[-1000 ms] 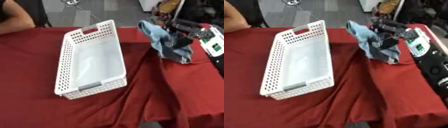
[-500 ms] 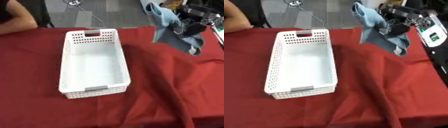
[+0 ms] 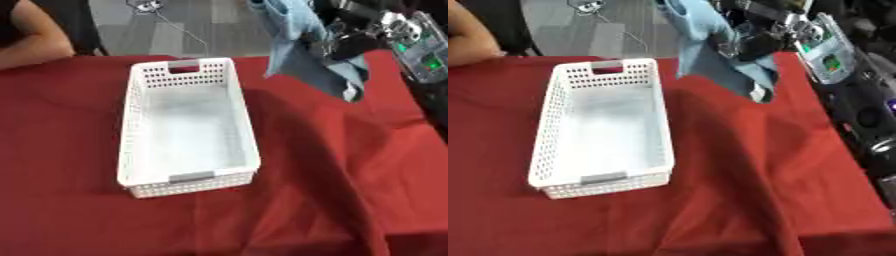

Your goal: Pick up objects on the table and place them in the box.

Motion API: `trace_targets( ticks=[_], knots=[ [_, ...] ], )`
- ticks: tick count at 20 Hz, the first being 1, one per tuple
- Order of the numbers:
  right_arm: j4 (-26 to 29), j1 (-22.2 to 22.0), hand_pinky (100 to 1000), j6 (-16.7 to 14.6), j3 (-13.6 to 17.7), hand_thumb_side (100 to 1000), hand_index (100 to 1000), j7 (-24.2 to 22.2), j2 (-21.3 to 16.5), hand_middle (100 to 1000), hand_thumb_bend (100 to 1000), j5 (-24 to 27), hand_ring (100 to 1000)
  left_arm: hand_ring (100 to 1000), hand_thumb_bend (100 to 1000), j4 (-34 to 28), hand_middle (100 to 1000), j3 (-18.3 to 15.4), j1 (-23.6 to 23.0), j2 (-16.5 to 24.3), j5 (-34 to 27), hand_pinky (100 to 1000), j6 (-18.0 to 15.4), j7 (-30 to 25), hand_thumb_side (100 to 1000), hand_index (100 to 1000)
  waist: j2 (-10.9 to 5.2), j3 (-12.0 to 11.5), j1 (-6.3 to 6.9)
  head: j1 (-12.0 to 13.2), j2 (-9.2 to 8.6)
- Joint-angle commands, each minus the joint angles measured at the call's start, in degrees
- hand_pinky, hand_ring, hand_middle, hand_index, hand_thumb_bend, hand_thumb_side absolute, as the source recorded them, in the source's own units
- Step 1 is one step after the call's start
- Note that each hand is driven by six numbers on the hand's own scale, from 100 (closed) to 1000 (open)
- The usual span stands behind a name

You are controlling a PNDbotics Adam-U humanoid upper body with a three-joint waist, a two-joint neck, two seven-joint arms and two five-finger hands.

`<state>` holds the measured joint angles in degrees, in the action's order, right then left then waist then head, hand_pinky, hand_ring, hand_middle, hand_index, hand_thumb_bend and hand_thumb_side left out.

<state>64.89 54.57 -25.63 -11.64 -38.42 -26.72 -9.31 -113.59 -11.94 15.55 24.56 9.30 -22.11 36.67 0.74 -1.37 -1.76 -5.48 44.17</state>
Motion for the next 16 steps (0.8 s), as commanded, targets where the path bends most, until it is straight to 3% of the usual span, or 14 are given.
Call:
trace_targets(
  ticks=[1,9,16],
  knots=[
    [1.6,2.1,100,-14.4,0.6,160,264,-13.5,2.3,183,100,-0.9,100,306,159,-1.0,477,0.2,0.9,0.9,-0.4,297,-0.1,-0.4,693,658,-0.48,-0.3,0.30,-1.3,-0.06],
    [4.4,4.4,100,-15.0,2.0,168,257,-11.9,8.4,190,100,-4.6,100,308,162,-1.0,477,0.6,1.4,0.5,-0.9,298,-0.2,-1.2,690,658,-0.64,-1.0,0.26,-3.1,-0.06],
    [5.4,3.9,100,-18.0,-0.2,183,260,-11.1,12.2,203,100,-11.8,100,308,163,-1.0,477,0.8,1.9,0.3,-1.2,299,-0.4,-1.7,688,657,-0.66,-1.5,0.22,-4.0,-0.06]
  ],
)
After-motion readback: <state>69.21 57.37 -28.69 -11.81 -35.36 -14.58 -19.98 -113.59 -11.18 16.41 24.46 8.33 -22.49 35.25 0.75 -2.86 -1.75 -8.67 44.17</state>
